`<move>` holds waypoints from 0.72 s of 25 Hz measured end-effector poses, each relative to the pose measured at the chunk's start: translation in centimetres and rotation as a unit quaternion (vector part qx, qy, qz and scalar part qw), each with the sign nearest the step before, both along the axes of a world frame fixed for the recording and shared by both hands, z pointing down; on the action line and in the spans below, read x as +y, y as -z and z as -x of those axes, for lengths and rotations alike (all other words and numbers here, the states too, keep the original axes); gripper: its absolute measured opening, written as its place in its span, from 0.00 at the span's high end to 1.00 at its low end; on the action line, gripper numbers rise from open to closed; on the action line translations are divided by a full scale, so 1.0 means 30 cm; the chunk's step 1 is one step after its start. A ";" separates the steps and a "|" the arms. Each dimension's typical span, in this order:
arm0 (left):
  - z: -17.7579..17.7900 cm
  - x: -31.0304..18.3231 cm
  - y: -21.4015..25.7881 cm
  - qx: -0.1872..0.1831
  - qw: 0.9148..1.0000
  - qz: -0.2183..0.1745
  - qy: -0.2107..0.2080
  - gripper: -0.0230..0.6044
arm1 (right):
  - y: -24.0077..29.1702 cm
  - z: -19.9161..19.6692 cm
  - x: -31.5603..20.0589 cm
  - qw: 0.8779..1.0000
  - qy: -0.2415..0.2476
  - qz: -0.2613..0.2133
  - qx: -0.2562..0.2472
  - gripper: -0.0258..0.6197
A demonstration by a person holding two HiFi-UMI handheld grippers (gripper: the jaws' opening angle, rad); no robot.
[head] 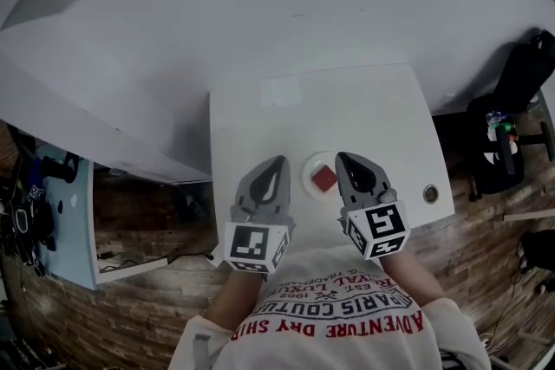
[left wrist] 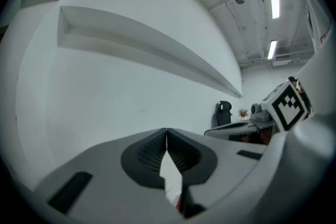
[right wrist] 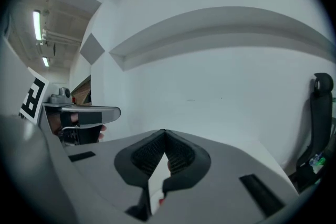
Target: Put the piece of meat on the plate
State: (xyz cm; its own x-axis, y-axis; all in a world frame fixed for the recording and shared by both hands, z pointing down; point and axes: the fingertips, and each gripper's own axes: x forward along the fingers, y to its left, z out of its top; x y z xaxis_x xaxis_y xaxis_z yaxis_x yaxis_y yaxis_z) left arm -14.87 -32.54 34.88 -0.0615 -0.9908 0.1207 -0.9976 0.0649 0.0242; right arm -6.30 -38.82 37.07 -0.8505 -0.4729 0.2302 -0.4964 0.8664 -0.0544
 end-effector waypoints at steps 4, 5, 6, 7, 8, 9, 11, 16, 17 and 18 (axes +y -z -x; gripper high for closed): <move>-0.024 -0.003 0.007 -0.001 1.000 -0.001 -0.011 0.95 | 0.014 -0.011 0.005 1.000 -0.006 -0.010 0.000 0.94; -0.027 -0.003 0.006 -0.001 1.000 0.000 -0.012 0.95 | 0.016 -0.012 0.007 1.000 -0.007 -0.011 0.000 0.94; -0.027 -0.003 0.005 -0.001 1.000 0.001 -0.013 0.95 | 0.016 -0.011 0.008 1.000 -0.008 -0.011 0.000 0.94; -0.025 -0.002 0.005 -0.001 1.000 0.002 -0.013 0.95 | 0.016 -0.009 0.009 1.000 -0.008 -0.011 0.001 0.94; -0.022 -0.002 0.004 -0.001 1.000 0.002 -0.013 0.95 | 0.014 -0.007 0.010 1.000 -0.008 -0.010 0.002 0.94; -0.020 -0.002 0.003 0.000 1.000 0.002 -0.012 0.95 | 0.013 -0.006 0.010 1.000 -0.009 -0.010 0.002 0.94; -0.018 -0.002 -0.001 0.000 1.000 0.004 -0.012 0.95 | 0.015 -0.010 0.007 1.000 -0.014 -0.009 -0.002 0.94; -0.015 -0.007 -0.011 0.001 1.000 0.008 -0.014 0.95 | 0.031 -0.025 -0.015 0.999 -0.035 -0.016 -0.012 0.94; -0.017 -0.007 -0.013 0.001 1.000 0.009 -0.015 0.95 | 0.030 -0.029 -0.018 0.999 -0.039 -0.015 -0.011 0.94; -0.019 -0.006 -0.016 0.001 1.000 0.010 -0.016 0.95 | 0.029 -0.033 -0.021 0.999 -0.043 -0.015 -0.012 0.94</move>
